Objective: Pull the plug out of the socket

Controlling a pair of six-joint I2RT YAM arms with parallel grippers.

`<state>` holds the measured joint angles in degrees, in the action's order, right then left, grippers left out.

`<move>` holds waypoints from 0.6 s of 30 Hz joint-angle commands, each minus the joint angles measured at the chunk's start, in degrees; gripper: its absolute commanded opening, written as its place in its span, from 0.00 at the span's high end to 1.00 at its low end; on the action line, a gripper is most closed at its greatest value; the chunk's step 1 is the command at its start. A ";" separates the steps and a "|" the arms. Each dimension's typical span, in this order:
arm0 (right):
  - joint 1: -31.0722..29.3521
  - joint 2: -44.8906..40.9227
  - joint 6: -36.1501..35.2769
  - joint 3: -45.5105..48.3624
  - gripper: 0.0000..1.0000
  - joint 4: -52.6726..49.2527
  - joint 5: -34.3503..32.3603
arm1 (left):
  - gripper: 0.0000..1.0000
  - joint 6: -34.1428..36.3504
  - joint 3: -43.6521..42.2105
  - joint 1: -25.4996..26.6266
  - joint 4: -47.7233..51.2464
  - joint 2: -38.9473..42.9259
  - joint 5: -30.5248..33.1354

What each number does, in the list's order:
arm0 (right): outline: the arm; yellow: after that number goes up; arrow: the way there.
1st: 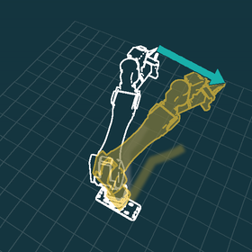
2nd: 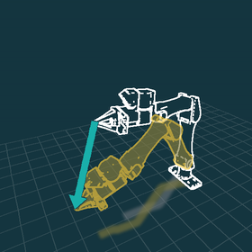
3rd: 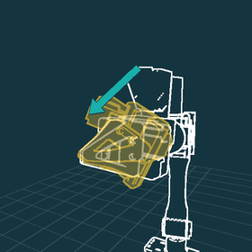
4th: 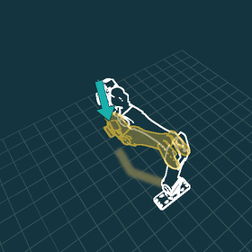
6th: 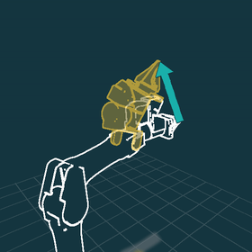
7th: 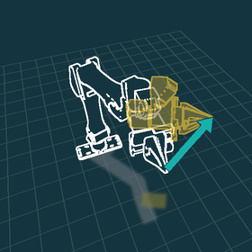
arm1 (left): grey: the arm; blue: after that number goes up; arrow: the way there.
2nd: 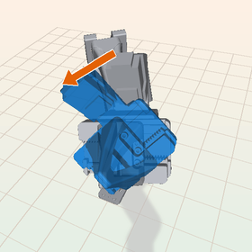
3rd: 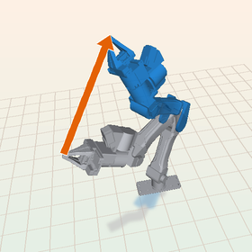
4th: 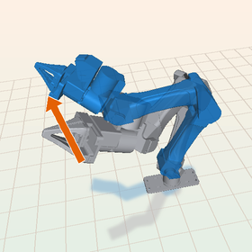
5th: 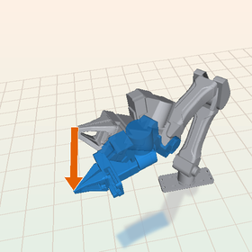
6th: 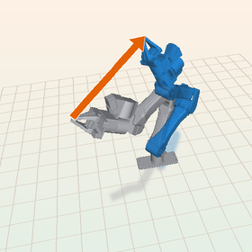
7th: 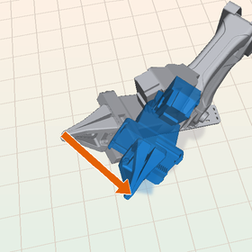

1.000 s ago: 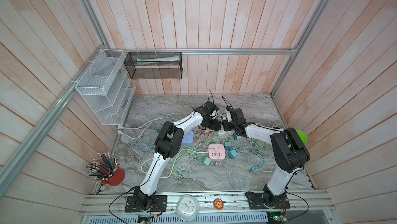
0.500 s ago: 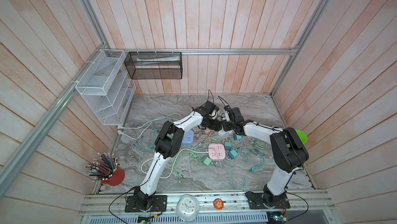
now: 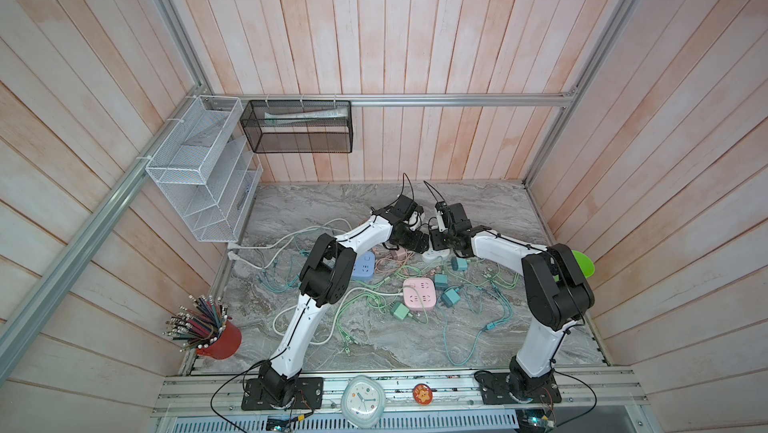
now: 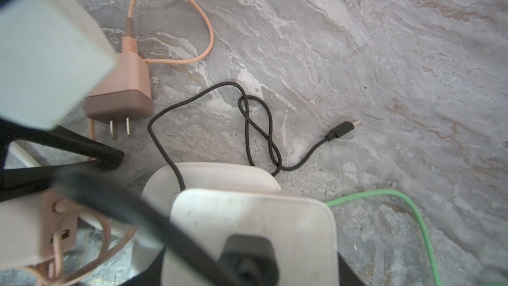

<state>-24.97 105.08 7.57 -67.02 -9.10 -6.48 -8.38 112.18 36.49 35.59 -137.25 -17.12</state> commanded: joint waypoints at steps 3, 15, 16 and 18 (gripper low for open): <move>-1.69 0.10 -1.23 -4.34 0.80 -0.38 -2.13 | 0.11 2.32 -4.24 0.25 7.43 -7.11 9.13; -3.02 1.66 -0.10 -5.33 0.82 -0.56 -2.57 | 0.11 2.90 -2.92 0.23 8.08 -7.84 9.35; -2.97 1.96 0.06 -5.48 0.82 -0.90 -2.28 | 0.11 3.08 -3.06 0.25 8.07 -7.71 9.68; -2.52 1.35 1.11 -4.63 0.82 -0.01 -1.66 | 0.11 3.26 -3.76 0.16 7.96 -7.46 10.17</move>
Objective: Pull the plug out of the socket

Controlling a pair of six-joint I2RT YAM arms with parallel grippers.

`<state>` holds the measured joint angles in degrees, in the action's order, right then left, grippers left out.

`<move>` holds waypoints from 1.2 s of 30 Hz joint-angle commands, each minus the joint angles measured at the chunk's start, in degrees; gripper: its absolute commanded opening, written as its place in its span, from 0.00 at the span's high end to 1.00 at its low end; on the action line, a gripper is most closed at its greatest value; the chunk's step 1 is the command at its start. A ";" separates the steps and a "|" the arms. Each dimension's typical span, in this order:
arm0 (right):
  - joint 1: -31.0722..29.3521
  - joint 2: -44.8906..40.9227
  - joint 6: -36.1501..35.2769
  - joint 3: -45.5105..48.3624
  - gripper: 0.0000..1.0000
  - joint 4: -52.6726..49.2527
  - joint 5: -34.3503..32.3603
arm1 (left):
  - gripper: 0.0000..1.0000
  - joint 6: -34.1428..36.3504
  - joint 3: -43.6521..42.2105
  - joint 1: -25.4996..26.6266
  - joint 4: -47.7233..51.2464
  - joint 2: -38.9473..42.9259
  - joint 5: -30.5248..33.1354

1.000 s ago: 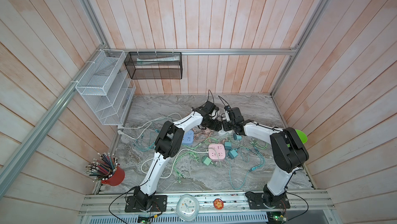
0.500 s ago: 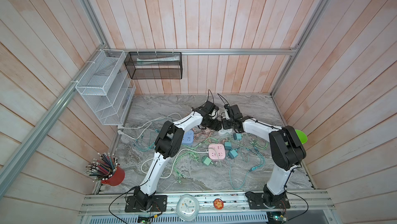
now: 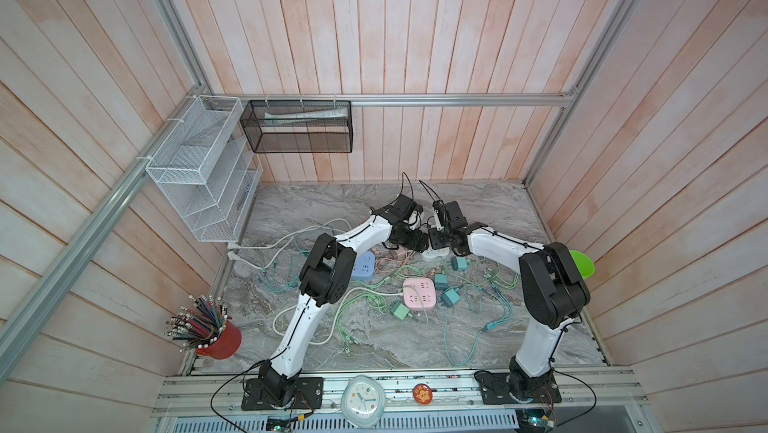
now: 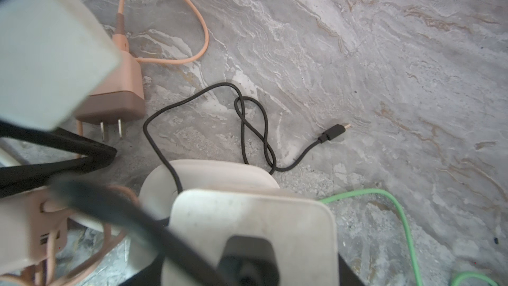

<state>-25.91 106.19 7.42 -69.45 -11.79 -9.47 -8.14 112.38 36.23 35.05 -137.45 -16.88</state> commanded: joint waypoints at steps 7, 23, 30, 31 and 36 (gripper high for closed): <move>2.22 -2.68 4.98 -0.68 0.82 5.11 8.64 | 0.11 2.49 -4.40 0.41 7.84 -6.94 9.68; 1.96 -3.88 3.09 -1.67 0.83 1.77 1.05 | 0.11 2.60 -4.50 0.41 7.85 -6.93 9.97; 2.01 -4.07 3.42 -3.62 0.83 1.24 1.93 | 0.11 2.69 -4.52 0.39 7.93 -6.90 10.25; 1.96 -3.90 3.59 -3.97 0.83 1.24 2.24 | 0.11 2.61 -4.48 0.45 7.92 -6.88 10.30; 1.92 -2.00 3.23 -5.36 0.84 -0.84 2.97 | 0.11 2.60 -4.79 0.37 7.95 -6.81 10.56</move>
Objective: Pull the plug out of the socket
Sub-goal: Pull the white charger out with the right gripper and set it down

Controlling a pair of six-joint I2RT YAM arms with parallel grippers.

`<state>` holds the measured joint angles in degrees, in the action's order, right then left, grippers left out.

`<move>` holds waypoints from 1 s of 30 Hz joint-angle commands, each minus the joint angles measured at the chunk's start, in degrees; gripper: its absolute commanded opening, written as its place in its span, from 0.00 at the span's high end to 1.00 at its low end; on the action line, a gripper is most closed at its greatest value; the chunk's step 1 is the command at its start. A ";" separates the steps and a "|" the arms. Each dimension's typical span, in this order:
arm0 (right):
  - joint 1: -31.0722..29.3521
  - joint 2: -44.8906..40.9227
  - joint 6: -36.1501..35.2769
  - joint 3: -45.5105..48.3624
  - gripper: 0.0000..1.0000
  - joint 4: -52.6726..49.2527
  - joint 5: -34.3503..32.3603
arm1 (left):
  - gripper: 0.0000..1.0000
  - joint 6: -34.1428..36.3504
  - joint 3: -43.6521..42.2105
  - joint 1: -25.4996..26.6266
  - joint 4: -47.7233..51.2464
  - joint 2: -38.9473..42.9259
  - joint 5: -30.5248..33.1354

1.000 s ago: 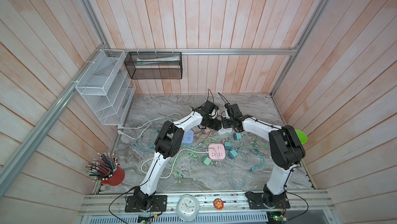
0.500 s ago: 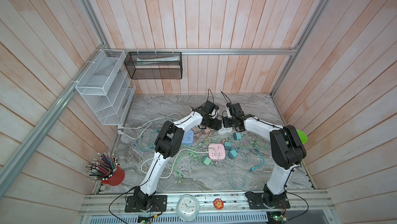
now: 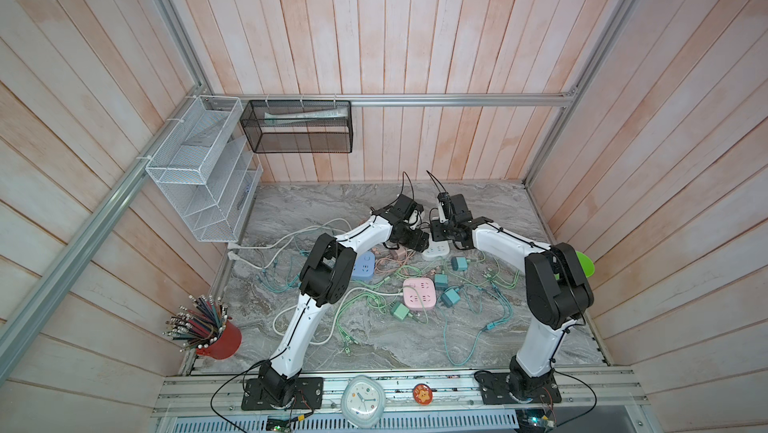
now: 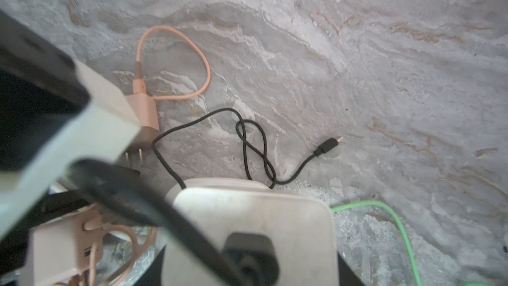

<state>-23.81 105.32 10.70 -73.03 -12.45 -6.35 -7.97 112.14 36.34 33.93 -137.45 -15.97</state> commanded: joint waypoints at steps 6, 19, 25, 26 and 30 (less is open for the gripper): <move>0.92 -2.43 0.11 0.83 0.83 -0.23 -1.39 | 0.11 2.34 -5.26 0.23 8.31 -6.38 9.39; 12.74 -2.87 4.94 4.53 0.80 -3.73 17.51 | 0.11 2.86 -4.67 0.23 7.77 -5.94 9.86; 16.58 -0.60 5.13 4.75 0.80 -7.27 24.15 | 0.11 2.78 -4.58 0.29 7.73 -6.04 9.48; 16.76 0.35 4.69 3.82 0.80 -8.98 24.89 | 0.11 2.78 -4.65 0.22 7.75 -5.99 9.38; 17.12 2.02 3.89 2.11 0.80 -13.13 26.26 | 0.11 2.96 -4.63 0.22 7.73 -5.94 9.65</move>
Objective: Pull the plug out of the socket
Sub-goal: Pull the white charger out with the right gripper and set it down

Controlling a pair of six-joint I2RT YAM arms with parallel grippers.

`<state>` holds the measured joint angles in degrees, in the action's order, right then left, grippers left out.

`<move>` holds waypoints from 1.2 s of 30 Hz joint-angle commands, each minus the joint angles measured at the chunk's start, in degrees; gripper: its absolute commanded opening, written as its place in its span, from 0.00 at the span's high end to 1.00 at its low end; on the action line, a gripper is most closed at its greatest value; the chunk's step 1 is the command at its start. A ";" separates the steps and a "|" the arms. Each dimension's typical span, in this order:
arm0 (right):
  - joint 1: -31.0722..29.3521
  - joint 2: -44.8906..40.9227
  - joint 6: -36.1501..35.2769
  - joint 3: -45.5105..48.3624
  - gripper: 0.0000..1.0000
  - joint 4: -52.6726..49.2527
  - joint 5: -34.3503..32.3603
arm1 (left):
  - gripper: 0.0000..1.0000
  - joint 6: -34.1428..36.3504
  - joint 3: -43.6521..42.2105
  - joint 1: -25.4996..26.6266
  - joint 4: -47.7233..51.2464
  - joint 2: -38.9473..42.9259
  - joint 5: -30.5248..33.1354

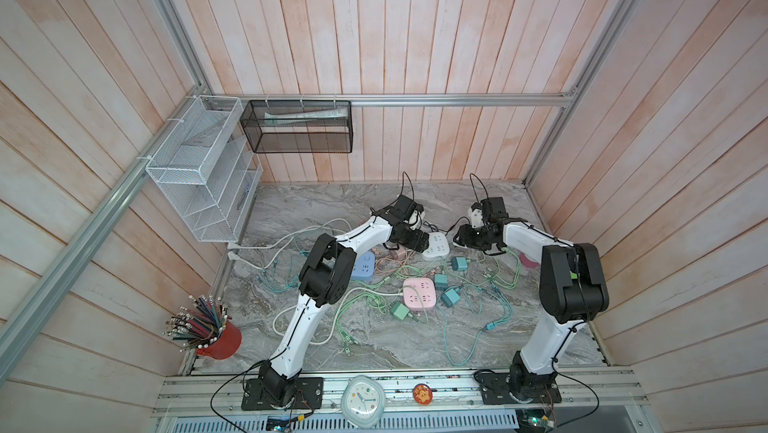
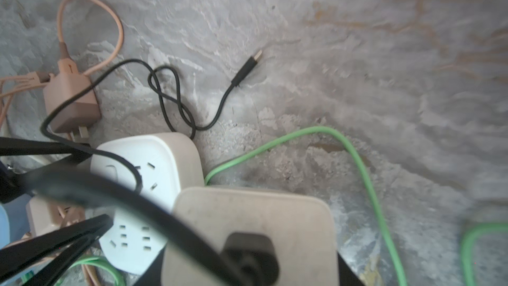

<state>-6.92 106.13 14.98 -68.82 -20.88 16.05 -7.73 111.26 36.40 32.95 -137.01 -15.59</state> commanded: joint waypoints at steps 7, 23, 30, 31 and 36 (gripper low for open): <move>2.67 3.72 -2.86 -5.76 0.78 -12.76 8.66 | 0.11 2.93 -3.94 0.17 8.02 -6.19 8.79; 4.11 7.93 -2.85 -9.95 0.28 -14.47 8.97 | 0.07 2.85 -1.65 0.17 7.75 -2.39 7.16; 4.73 5.80 -2.09 -10.15 0.08 -13.84 8.49 | 0.05 2.10 -0.94 0.16 7.79 0.74 6.88; 4.70 5.19 -1.88 -9.71 0.08 -13.34 8.27 | 0.05 2.06 -1.01 0.17 7.76 1.16 7.12; 4.72 -0.35 -0.23 -5.30 0.07 -8.04 6.06 | 0.00 1.67 -3.02 0.18 5.62 4.38 8.30</move>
<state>-2.50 109.75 13.76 -75.72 -31.46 24.21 -7.03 110.34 36.77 35.24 -134.76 -11.05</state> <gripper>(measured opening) 0.929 0.989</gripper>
